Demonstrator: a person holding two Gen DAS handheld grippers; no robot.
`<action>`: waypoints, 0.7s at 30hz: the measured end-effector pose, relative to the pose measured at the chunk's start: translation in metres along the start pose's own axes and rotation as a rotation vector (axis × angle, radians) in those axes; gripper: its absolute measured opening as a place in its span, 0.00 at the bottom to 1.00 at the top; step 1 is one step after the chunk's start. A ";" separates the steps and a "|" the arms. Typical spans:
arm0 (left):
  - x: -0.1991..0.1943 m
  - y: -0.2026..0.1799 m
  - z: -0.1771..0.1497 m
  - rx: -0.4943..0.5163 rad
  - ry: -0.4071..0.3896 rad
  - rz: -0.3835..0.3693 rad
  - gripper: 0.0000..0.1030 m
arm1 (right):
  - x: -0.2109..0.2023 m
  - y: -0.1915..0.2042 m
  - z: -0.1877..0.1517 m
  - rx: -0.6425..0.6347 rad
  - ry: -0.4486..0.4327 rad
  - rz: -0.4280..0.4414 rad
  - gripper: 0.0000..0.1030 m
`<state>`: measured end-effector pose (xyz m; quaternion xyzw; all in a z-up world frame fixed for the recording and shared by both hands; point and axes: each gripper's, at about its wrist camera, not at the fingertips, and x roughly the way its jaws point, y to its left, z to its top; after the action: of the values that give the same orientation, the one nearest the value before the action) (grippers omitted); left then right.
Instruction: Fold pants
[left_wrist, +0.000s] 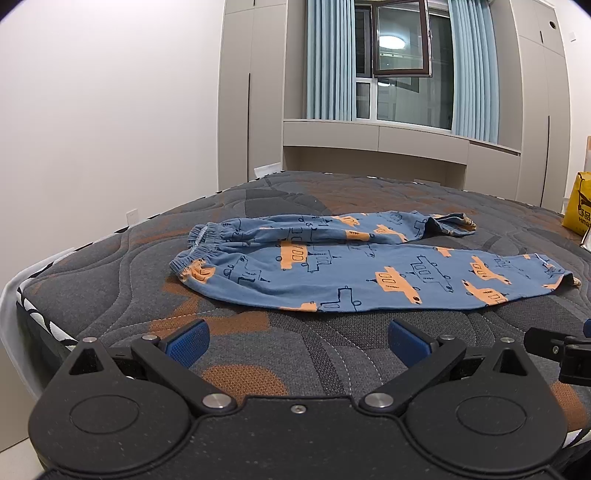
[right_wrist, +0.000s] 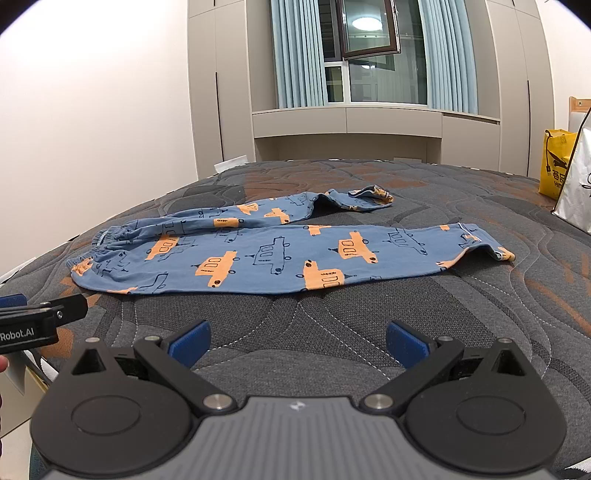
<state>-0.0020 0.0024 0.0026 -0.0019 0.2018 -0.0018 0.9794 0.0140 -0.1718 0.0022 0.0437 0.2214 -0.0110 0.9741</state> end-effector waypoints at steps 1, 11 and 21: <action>0.000 0.000 0.000 0.000 0.001 0.000 1.00 | 0.001 0.001 0.000 0.000 0.000 0.000 1.00; 0.003 -0.002 -0.002 0.001 0.012 -0.007 1.00 | 0.002 -0.004 0.000 0.003 0.010 -0.003 1.00; 0.011 0.002 0.005 0.000 -0.007 0.009 1.00 | 0.008 -0.005 -0.002 0.010 0.022 -0.001 1.00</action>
<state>0.0098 0.0043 0.0028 -0.0007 0.1983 0.0027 0.9801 0.0198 -0.1763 -0.0032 0.0484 0.2323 -0.0120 0.9714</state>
